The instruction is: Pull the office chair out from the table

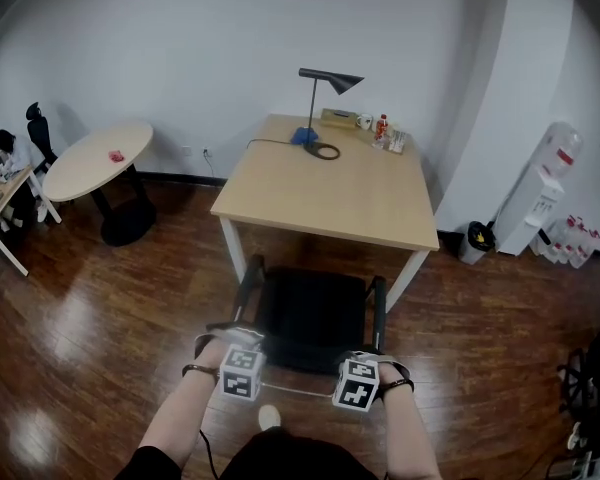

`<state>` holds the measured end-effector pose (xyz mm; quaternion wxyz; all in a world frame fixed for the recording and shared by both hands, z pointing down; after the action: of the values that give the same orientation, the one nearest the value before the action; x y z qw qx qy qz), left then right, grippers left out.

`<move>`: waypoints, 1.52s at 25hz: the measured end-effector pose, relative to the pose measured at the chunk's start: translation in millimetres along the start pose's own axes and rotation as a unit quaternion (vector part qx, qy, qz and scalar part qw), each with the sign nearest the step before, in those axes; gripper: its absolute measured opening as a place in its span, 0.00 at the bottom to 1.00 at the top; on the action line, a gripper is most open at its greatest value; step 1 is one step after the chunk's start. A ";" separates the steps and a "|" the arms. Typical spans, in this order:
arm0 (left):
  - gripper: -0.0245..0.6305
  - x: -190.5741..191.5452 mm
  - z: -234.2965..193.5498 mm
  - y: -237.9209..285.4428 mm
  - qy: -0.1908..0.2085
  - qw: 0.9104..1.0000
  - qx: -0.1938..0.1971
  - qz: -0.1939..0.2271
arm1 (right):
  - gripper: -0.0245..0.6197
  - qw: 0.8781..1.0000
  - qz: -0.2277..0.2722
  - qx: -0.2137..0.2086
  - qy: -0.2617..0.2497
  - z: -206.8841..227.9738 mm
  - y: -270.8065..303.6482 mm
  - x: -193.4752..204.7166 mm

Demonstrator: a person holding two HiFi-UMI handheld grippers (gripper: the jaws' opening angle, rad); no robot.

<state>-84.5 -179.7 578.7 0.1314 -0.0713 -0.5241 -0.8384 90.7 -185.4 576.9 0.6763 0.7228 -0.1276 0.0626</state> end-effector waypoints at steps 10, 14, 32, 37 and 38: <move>0.15 -5.2 15.9 -13.8 -0.009 1.000 0.019 -0.001 | 0.16 1.000 -0.009 -0.017 0.009 -19.3 -6.5 -5.0; 0.15 -8.4 25.3 -17.4 -0.008 1.000 0.021 0.001 | 0.16 1.000 -0.010 -0.014 0.015 -30.6 -6.2 -3.8; 0.15 -22.6 81.8 -45.2 -0.004 1.000 0.026 0.009 | 0.17 0.999 -0.011 -0.014 0.034 -96.5 -12.6 -6.9; 0.15 -26.7 97.1 -53.6 -0.003 1.000 0.027 0.012 | 0.17 0.999 -0.016 -0.015 0.039 -114.6 -13.8 -5.3; 0.15 -27.7 100.8 -55.1 -0.003 1.000 0.027 0.013 | 0.17 0.999 -0.013 -0.014 0.037 -118.1 -14.7 -6.6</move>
<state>-76.2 -62.4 568.6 0.1426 -0.0764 -0.5462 -0.8219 98.0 -66.7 570.1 0.6914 0.7121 -0.0936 0.0784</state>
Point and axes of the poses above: the fingertips, and each gripper's own axes: y forward along the fingers, z to its right, x out of its underside, the point moved 8 cm from there along -y, backward along the fingers, and after that the axes turned 5 degrees about -x, right-handed, at the moved point
